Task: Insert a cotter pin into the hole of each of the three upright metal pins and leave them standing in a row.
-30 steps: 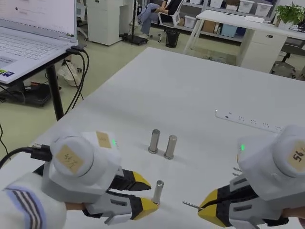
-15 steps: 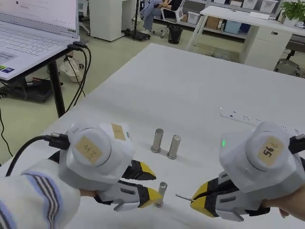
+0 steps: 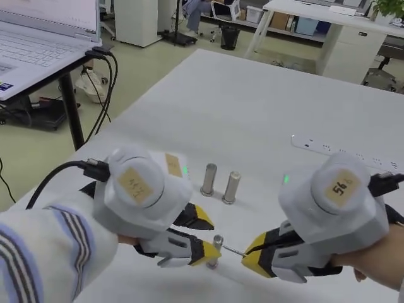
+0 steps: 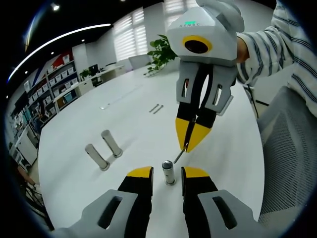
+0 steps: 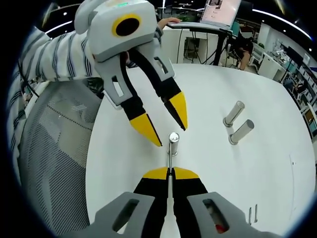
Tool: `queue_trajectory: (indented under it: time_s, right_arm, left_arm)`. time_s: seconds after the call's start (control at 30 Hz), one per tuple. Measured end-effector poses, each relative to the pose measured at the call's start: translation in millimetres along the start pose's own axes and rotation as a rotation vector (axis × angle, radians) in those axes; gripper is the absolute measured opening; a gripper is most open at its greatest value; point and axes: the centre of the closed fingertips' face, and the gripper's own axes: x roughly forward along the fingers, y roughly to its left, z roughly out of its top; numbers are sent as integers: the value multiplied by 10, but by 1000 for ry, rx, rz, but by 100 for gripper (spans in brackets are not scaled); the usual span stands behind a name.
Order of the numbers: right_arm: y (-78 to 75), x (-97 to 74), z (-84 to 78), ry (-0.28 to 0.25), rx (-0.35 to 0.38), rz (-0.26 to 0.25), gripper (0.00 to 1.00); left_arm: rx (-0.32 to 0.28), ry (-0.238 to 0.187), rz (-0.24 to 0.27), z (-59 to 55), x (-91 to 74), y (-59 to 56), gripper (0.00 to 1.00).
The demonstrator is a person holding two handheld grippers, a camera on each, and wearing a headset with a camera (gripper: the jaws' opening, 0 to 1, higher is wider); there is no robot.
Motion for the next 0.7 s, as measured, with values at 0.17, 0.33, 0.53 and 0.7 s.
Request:
queue_trajectory:
  time_s: [0.17, 0.33, 0.53, 0.7]
  right_arm:
    - [-26, 16, 0, 2, 3, -9, 0]
    - [-56, 15, -4, 2, 7, -21, 0]
    - [-64, 25, 1, 5, -28, -7, 0]
    - [-71, 38, 33, 8, -78, 13, 0]
  left_arm:
    - [1, 8, -4, -24, 6, -8, 20]
    - [0, 7, -9, -25, 9, -25, 20]
    - [5, 2, -12, -2, 30, -10, 19]
    - [9, -2, -11, 11, 43, 22, 14]
